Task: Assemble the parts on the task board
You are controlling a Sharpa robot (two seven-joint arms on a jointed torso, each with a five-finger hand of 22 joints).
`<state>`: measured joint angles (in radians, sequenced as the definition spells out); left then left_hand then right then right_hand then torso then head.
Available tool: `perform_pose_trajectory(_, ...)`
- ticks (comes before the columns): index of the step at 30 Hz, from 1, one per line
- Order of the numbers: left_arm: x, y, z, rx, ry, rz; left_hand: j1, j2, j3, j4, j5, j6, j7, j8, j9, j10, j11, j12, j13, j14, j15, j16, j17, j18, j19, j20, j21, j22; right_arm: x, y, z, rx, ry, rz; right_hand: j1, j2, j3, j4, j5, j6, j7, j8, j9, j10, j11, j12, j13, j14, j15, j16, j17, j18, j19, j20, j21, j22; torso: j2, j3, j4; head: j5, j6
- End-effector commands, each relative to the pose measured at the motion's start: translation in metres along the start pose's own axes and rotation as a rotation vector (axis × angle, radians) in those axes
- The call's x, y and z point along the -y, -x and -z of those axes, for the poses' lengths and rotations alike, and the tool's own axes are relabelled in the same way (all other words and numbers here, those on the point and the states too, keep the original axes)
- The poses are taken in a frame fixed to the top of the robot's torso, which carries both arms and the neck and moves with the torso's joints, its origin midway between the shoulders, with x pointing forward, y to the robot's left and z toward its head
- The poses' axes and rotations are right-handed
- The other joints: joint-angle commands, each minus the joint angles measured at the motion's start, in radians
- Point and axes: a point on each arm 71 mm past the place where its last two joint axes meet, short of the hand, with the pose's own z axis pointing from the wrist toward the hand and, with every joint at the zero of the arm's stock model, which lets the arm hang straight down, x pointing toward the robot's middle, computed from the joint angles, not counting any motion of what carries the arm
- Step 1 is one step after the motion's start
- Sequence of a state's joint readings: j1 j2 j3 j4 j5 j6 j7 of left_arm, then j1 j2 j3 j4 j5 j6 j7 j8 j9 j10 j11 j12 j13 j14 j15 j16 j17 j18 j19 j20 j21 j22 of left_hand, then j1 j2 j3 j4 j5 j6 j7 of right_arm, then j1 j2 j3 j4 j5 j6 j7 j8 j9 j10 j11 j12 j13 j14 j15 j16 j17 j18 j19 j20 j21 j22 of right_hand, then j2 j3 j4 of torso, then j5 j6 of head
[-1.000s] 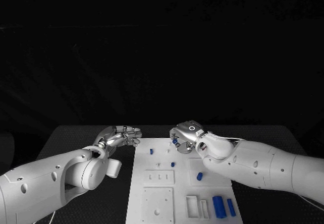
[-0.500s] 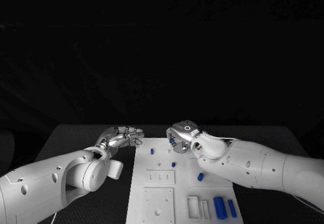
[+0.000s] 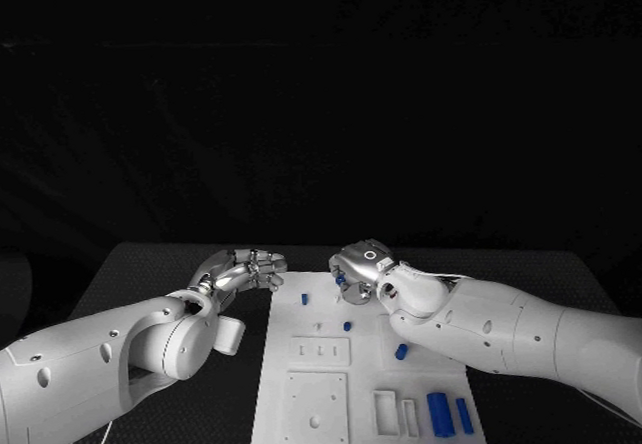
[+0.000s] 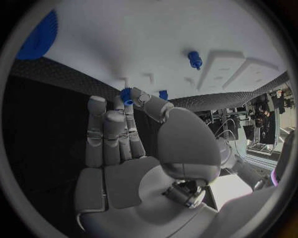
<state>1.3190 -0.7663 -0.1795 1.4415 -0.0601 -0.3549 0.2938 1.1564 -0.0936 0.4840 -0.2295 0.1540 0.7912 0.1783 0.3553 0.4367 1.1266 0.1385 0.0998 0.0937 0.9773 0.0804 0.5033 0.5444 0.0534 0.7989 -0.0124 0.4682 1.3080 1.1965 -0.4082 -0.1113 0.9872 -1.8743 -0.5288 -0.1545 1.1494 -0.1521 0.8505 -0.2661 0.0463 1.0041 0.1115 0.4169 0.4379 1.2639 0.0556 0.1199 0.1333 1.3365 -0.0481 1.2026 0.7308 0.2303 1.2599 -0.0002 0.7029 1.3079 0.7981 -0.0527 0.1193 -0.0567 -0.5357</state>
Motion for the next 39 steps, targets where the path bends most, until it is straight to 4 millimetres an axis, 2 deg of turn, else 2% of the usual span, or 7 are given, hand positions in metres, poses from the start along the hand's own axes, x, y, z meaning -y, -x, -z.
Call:
perform_pose_trajectory(1,0.0031,-0.0020,0.0001,-0.011,-0.012,-0.001,-0.007,0.000,0.001,-0.006,0.000,0.000,0.008,-0.004,0.001,0.001,0.004,-0.007,-0.001,-0.002,0.008,-0.005,0.002,0.011,-0.010,0.000,0.006,0.020,0.0012,-0.0013,0.0003,-0.018,-0.001,0.026,0.001,-0.007,0.007,0.001,0.002,0.007,0.000,0.003,0.001,0.042,0.000,0.001,0.001,-0.016,-0.008,0.006,-0.002,0.031,0.003,-0.007,0.005,0.024,0.005,-0.0026,0.0045,-0.003,-0.001)
perform_pose_trajectory(18,0.0049,-0.0015,-0.0002,-0.011,-0.015,-0.003,-0.009,-0.001,0.002,-0.008,0.000,0.000,0.008,-0.004,0.002,0.002,0.004,-0.008,-0.002,-0.002,0.009,-0.006,0.003,0.011,-0.011,0.001,0.006,0.020,0.0026,-0.0050,-0.0008,-0.051,-0.005,0.035,0.000,-0.008,0.008,0.000,0.002,0.007,0.000,0.002,0.002,0.042,0.001,0.000,0.002,-0.016,-0.008,0.007,-0.003,0.031,0.001,-0.006,0.008,0.023,0.009,-0.0052,0.0043,0.000,-0.005)
perform_pose_trajectory(24,0.0057,-0.0010,0.0001,-0.010,-0.016,-0.003,-0.010,-0.002,0.002,-0.008,-0.001,0.000,0.008,-0.005,0.002,0.002,0.004,-0.009,-0.002,-0.002,0.009,-0.007,0.003,0.011,-0.011,0.001,0.007,0.020,0.0045,-0.0059,-0.0021,-0.052,-0.015,0.021,-0.003,-0.013,0.009,0.000,0.002,0.001,0.003,-0.004,0.001,0.036,0.003,-0.006,0.002,-0.019,-0.006,0.006,-0.006,0.031,-0.005,-0.005,0.009,0.022,0.010,-0.0068,0.0008,0.003,-0.003)
perform_pose_trajectory(26,0.0060,-0.0013,-0.0001,-0.011,-0.016,-0.003,-0.010,-0.002,0.002,-0.008,-0.001,0.000,0.008,-0.005,0.002,0.001,0.004,-0.009,-0.002,-0.002,0.009,-0.007,0.003,0.011,-0.012,0.001,0.007,0.020,0.0045,-0.0061,-0.0026,-0.053,-0.018,0.005,-0.009,-0.033,0.008,0.000,0.002,-0.022,0.012,-0.018,-0.004,0.011,0.013,-0.023,-0.003,-0.021,0.004,0.004,-0.011,0.031,-0.011,-0.004,0.008,0.021,0.011,-0.0076,0.0013,0.004,-0.003)
perform_pose_trajectory(28,0.0062,-0.0014,-0.0002,-0.011,-0.016,-0.003,-0.010,-0.002,0.002,-0.008,-0.001,-0.001,0.008,-0.005,0.002,0.001,0.005,-0.010,-0.002,-0.002,0.009,-0.007,0.004,0.011,-0.012,0.001,0.007,0.020,0.0045,-0.0056,-0.0027,-0.046,-0.021,-0.007,-0.017,-0.065,0.004,0.009,0.000,-0.063,0.031,-0.042,-0.014,-0.034,0.031,-0.051,-0.014,-0.022,0.022,0.002,-0.015,0.031,-0.015,-0.003,0.008,0.019,0.016,-0.0155,0.0196,-0.014,0.004)
perform_pose_trajectory(35,0.0065,-0.0002,-0.0003,-0.007,-0.016,-0.004,-0.011,-0.003,0.003,-0.009,-0.001,-0.002,0.009,-0.006,0.002,0.001,0.006,-0.011,-0.002,-0.003,0.009,-0.008,0.004,0.011,-0.013,0.001,0.007,0.020,0.0045,-0.0035,-0.0018,-0.023,-0.022,-0.020,-0.030,-0.135,-0.029,0.032,0.001,-0.147,0.051,-0.087,-0.032,-0.169,0.066,-0.060,-0.056,-0.024,0.056,0.002,-0.027,0.031,-0.023,0.000,0.005,0.016,0.016,-0.0166,0.0192,-0.014,0.005)
perform_pose_trajectory(39,0.0066,0.0038,0.0004,0.003,-0.016,-0.007,-0.011,-0.003,0.003,-0.009,-0.001,-0.002,0.009,-0.007,0.002,0.000,0.006,-0.011,-0.002,-0.003,0.009,-0.009,0.004,0.012,-0.013,0.001,0.007,0.020,0.0051,0.0003,0.0026,0.004,-0.022,-0.033,-0.032,-0.142,-0.043,0.032,0.001,-0.161,0.053,-0.092,-0.034,-0.194,0.070,-0.060,-0.064,-0.026,0.061,0.001,-0.031,0.031,-0.028,0.002,0.001,0.014,0.017,-0.0163,0.0179,-0.012,0.007)
